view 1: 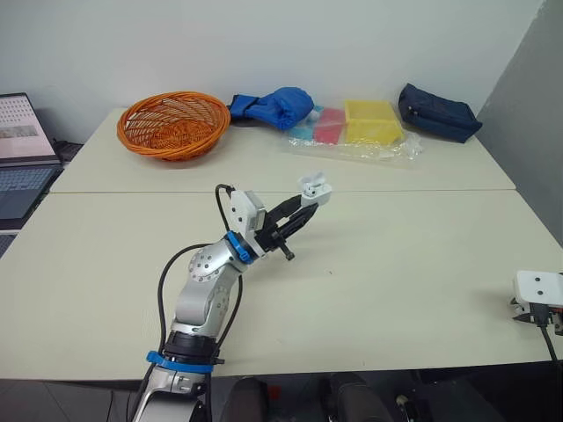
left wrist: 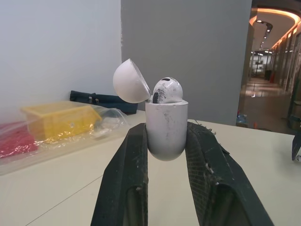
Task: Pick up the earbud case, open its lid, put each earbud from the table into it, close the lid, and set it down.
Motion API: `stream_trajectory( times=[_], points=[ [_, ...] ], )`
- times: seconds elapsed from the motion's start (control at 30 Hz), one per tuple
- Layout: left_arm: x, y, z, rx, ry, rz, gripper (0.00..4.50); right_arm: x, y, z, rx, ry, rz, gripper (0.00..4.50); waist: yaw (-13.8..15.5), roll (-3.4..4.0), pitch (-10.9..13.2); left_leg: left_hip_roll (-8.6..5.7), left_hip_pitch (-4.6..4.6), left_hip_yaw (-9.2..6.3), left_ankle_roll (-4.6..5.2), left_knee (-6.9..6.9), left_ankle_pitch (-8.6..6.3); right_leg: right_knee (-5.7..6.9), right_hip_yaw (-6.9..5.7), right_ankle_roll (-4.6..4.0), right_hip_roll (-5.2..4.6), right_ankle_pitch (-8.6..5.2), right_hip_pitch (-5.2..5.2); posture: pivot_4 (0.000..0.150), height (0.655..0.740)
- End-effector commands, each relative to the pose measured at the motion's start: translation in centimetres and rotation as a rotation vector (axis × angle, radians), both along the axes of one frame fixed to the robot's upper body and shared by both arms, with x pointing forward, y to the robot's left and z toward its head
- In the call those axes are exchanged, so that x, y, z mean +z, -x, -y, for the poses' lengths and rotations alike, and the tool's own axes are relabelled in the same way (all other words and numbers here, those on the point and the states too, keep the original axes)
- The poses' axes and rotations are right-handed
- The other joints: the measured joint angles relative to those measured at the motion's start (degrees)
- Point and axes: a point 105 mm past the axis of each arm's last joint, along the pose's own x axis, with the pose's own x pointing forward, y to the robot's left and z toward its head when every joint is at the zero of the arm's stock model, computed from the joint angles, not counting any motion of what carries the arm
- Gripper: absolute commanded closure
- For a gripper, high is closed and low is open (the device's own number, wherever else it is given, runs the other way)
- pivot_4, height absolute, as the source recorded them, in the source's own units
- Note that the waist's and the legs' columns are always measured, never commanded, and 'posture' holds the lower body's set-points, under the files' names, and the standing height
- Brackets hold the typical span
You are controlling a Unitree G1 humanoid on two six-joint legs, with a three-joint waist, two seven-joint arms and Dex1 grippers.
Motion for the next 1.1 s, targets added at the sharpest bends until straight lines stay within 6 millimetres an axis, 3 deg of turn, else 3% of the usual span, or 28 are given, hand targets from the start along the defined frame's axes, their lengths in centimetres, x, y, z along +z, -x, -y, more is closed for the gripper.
stream_trajectory(
  times=[0.03, 0.2, 1.1],
  points=[
    [1.4, 0.6, 0.2, -0.017, 0.025, 0.063, 3.74, 0.1, 0.0, 0.8, -0.025, 0.038, 0.000, 3.09, 0.0, 0.00, 0.0, 0.00, 0.00, 0.01, 0.00, 0.00, 0.00, 0.00, 0.01, 0.00, 0.00, 0.00, 0.00, 0.150, 0.7400],
    [1.3, 0.7, 0.1, -0.018, 0.023, 0.060, 3.74, 0.3, -0.7, 1.2, 0.015, 0.105, 0.039, 3.09, 0.0, -0.01, 0.0, -0.01, 0.03, 0.12, 0.00, 0.00, 0.00, -0.01, 0.11, -0.01, -0.04, 0.00, -0.01, 0.150, 0.7400],
    [1.2, 0.8, -0.2, 0.003, 0.018, 0.059, 3.74, 0.2, 0.8, 2.0, 0.054, 0.177, -0.077, 3.09, 0.1, -0.01, 0.0, -0.19, 0.14, 0.77, 0.00, -0.02, 0.00, -0.07, 0.83, 0.21, -0.19, 0.10, -0.11, 0.150, 0.7400]
  ],
)
